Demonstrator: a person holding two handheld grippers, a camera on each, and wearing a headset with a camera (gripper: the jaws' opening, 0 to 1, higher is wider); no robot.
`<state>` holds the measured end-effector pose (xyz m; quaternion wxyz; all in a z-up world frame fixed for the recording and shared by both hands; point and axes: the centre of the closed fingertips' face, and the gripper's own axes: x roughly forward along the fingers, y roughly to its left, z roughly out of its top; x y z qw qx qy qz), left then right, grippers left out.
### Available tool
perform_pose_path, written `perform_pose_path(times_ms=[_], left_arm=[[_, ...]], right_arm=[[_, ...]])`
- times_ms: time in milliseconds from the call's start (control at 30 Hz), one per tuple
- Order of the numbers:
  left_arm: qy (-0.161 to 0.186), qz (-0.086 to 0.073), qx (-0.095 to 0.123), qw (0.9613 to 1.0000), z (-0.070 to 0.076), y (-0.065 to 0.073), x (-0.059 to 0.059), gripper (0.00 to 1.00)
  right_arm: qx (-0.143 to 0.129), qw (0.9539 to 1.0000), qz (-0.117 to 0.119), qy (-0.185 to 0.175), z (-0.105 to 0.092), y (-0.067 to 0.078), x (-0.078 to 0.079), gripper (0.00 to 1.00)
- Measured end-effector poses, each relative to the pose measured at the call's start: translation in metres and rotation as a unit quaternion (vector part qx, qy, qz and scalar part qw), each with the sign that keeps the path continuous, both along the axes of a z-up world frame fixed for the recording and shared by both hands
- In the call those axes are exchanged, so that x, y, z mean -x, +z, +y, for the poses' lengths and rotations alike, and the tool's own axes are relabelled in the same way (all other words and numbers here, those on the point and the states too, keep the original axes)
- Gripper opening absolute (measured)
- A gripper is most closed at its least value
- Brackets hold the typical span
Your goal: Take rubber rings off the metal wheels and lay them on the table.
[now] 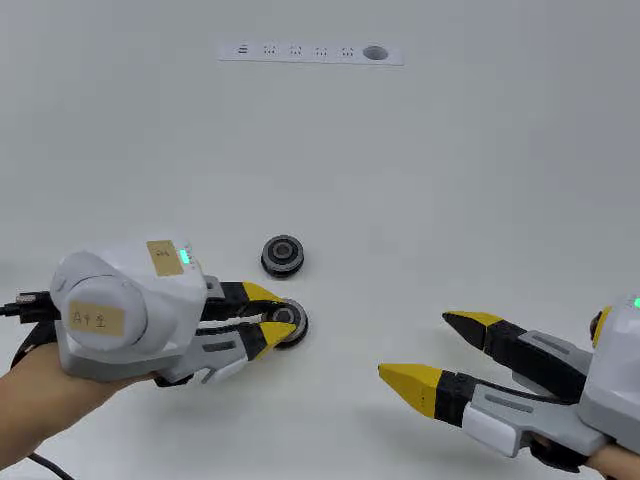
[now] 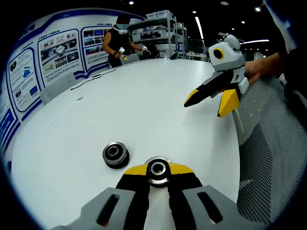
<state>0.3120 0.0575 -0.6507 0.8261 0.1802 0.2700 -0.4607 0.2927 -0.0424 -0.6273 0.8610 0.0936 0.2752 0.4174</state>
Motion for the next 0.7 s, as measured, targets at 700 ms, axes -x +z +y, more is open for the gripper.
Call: perform_pose_path(times_ms=[700], left_arm=[[-0.040, -0.001, -0.035, 0.9986, 0.001, -0.002, 0.001, 0.13]], right_arm=[[-0.138, 0.9873, 0.078, 0.004, 0.061, 0.025, -0.013, 0.59]])
